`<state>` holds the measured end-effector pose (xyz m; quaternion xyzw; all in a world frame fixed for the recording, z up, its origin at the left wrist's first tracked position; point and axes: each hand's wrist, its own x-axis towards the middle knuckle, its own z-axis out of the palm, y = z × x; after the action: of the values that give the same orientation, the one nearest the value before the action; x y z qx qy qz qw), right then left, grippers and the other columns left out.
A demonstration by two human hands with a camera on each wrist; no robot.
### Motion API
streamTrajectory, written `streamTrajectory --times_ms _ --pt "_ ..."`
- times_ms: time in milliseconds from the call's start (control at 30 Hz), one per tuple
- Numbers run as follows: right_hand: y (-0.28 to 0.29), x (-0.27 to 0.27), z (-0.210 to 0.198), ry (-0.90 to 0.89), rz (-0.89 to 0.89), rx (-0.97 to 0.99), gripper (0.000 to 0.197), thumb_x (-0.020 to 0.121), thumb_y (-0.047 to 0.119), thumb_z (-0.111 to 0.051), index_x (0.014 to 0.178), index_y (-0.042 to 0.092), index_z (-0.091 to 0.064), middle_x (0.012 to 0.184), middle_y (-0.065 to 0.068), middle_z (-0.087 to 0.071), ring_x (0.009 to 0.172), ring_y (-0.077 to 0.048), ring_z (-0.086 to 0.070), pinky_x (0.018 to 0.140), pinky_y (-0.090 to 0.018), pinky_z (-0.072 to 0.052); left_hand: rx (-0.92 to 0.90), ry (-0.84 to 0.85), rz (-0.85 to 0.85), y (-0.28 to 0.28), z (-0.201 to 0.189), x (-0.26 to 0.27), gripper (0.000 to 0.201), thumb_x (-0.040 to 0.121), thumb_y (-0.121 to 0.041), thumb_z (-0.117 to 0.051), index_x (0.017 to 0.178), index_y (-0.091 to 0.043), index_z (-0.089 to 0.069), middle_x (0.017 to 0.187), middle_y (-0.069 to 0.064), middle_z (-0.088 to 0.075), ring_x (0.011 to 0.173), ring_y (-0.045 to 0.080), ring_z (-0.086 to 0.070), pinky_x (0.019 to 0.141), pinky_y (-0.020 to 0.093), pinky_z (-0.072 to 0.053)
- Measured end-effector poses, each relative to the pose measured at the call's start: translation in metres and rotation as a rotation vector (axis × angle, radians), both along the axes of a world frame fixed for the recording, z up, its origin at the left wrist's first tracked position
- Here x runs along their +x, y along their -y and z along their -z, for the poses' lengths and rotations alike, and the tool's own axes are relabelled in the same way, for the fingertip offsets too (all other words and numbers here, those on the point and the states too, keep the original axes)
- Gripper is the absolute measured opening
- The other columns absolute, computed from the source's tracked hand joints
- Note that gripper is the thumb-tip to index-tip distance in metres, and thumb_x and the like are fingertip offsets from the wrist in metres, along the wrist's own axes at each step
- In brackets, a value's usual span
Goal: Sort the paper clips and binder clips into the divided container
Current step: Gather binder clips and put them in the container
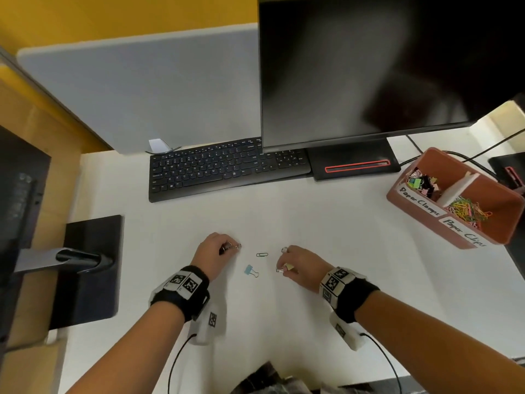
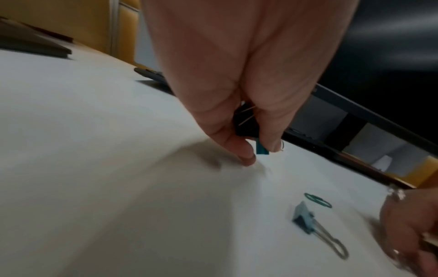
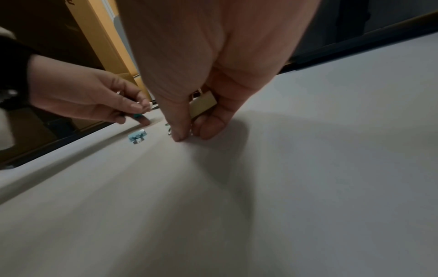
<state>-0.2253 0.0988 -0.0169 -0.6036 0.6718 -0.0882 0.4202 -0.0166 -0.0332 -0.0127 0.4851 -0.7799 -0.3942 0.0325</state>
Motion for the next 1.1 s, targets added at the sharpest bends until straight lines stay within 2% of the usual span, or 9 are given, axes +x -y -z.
streamTrajectory --times_ms 167,300,367,467,600,700,800,933,1100 --pt "0.001 -0.005 -0.002 0.003 -0.005 -0.022 0.014 0.086 0.014 -0.060 0.099 0.012 -0.065 0.096 0.003 -0.045 0.081 -0.011 -0.046 0.084 -0.026 -0.042 0.182 -0.083 -0.010 -0.027 -0.002 0.012 0.029 0.078 -0.020 -0.072 0.105 -0.024 -0.062 0.079 -0.008 -0.052 0.073 0.006 -0.050 0.075 0.016 -0.041" --pt "0.003 -0.005 -0.003 -0.004 -0.008 0.001 0.014 0.086 0.017 -0.061 0.098 0.014 -0.066 0.100 -0.006 -0.055 0.078 -0.016 -0.050 0.088 -0.030 -0.045 0.111 -0.002 0.071 -0.043 -0.003 0.001 0.043 0.076 -0.016 -0.074 0.116 -0.020 -0.059 0.092 -0.003 -0.046 0.074 -0.001 -0.044 0.074 0.006 -0.035" --pt "0.004 -0.006 -0.002 -0.012 -0.007 0.017 0.014 0.085 0.018 -0.061 0.098 0.015 -0.066 0.100 -0.005 -0.055 0.085 -0.021 -0.055 0.091 -0.034 -0.046 0.097 0.026 0.084 -0.047 -0.001 -0.005 0.039 0.076 -0.010 -0.072 0.113 -0.016 -0.062 0.097 -0.001 -0.044 0.074 0.003 -0.046 0.072 0.003 -0.034" --pt "0.003 -0.006 -0.001 -0.004 0.009 0.025 0.013 0.084 0.019 -0.062 0.096 0.016 -0.066 0.097 0.000 -0.051 0.095 -0.023 -0.058 0.093 -0.037 -0.047 0.042 0.105 0.102 -0.049 0.002 -0.013 0.024 0.077 -0.009 -0.070 0.101 -0.010 -0.066 0.096 0.000 -0.046 0.080 0.013 -0.048 0.076 0.016 -0.038" --pt "0.003 -0.010 -0.001 -0.035 -0.002 0.027 0.016 0.085 0.018 -0.061 0.099 0.014 -0.065 0.106 -0.005 -0.056 0.101 -0.023 -0.056 0.092 -0.028 -0.042 -0.032 0.190 0.165 -0.052 -0.002 -0.020 0.010 0.080 -0.009 -0.064 0.089 -0.012 -0.060 0.088 -0.001 -0.047 0.078 0.016 -0.047 0.072 0.023 -0.039" --pt "0.000 -0.018 -0.007 -0.063 -0.015 0.035 0.016 0.087 0.019 -0.058 0.101 0.014 -0.065 0.113 -0.007 -0.056 0.105 -0.022 -0.054 0.089 -0.025 -0.038 -0.026 0.171 0.193 -0.057 -0.005 -0.021 0.016 0.081 -0.008 -0.061 0.078 -0.019 -0.049 0.077 -0.004 -0.052 0.073 0.015 -0.049 0.060 0.014 -0.034" --pt "-0.007 -0.040 -0.019 -0.062 0.030 0.010 0.015 0.088 0.019 -0.056 0.099 0.014 -0.065 0.113 -0.008 -0.057 0.113 -0.023 -0.053 0.095 -0.029 -0.040 0.076 0.092 0.208 -0.058 -0.015 -0.035 0.019 0.079 -0.011 -0.068 0.082 -0.019 -0.050 0.071 -0.011 -0.049 0.064 0.007 -0.046 0.057 0.008 -0.035" --pt "-0.020 -0.092 -0.050 -0.090 0.141 -0.078 0.014 0.086 0.015 -0.059 0.097 0.013 -0.067 0.114 -0.010 -0.058 0.117 -0.023 -0.053 0.100 -0.031 -0.042 0.118 -0.016 0.304 -0.049 -0.049 -0.106 0.023 0.079 -0.013 -0.070 0.100 -0.015 -0.061 0.077 -0.008 -0.051 0.066 0.006 -0.047 0.066 0.016 -0.041" --pt "-0.037 -0.188 -0.102 -0.274 0.343 -0.230 0.014 0.084 0.015 -0.060 0.097 0.016 -0.067 0.104 -0.009 -0.063 0.096 -0.025 -0.060 0.090 -0.033 -0.048 0.152 -0.257 0.332 -0.048 -0.104 -0.253 0.010 0.076 -0.013 -0.074 0.081 -0.014 -0.065 0.066 -0.009 -0.051 0.055 0.001 -0.051 0.061 0.024 -0.047"
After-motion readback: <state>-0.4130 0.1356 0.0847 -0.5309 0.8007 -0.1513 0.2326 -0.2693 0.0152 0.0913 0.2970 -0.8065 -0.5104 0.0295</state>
